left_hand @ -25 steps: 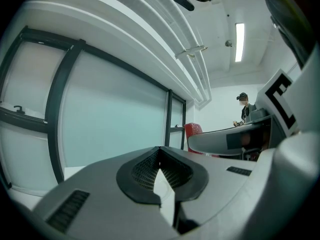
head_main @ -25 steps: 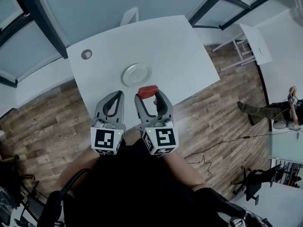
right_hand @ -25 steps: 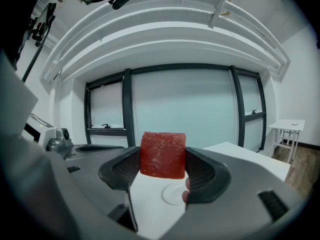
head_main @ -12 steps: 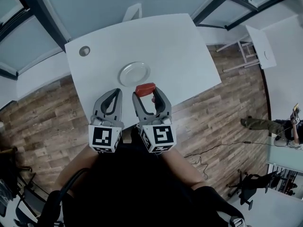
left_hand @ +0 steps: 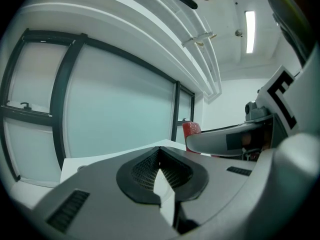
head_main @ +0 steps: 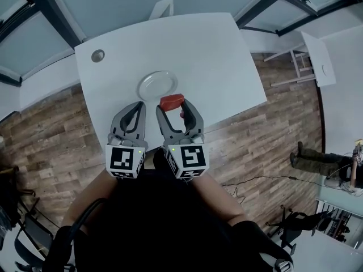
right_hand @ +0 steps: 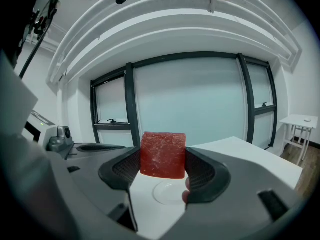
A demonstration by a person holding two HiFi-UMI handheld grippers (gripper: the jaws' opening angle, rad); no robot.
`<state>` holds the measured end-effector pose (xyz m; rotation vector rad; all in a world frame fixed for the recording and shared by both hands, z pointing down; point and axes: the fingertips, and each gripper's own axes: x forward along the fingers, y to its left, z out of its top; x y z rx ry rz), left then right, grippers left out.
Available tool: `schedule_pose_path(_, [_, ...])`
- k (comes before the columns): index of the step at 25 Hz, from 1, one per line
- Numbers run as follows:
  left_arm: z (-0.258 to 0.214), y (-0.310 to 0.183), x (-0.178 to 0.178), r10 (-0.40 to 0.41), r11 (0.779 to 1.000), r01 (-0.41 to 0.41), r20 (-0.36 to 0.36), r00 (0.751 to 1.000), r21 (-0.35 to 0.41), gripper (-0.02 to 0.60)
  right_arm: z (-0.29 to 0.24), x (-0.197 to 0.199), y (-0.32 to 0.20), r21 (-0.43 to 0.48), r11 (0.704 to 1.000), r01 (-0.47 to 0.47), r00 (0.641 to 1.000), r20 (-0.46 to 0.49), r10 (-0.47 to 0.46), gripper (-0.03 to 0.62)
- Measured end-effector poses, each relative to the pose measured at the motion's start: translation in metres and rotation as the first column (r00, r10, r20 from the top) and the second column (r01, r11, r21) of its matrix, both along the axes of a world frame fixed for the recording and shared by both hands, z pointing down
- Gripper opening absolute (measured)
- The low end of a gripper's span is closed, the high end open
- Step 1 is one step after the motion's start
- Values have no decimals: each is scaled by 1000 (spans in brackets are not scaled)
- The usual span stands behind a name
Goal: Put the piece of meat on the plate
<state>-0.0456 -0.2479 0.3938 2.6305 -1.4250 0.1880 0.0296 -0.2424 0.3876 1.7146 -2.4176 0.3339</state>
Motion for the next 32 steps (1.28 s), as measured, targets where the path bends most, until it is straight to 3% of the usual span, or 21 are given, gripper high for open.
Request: schedule_pose_path(32, [56, -31, 17, 18, 994, -9, 78, 997, -112, 3, 58, 14, -35, -132, 991, 12, 1000, -25, -16, 281])
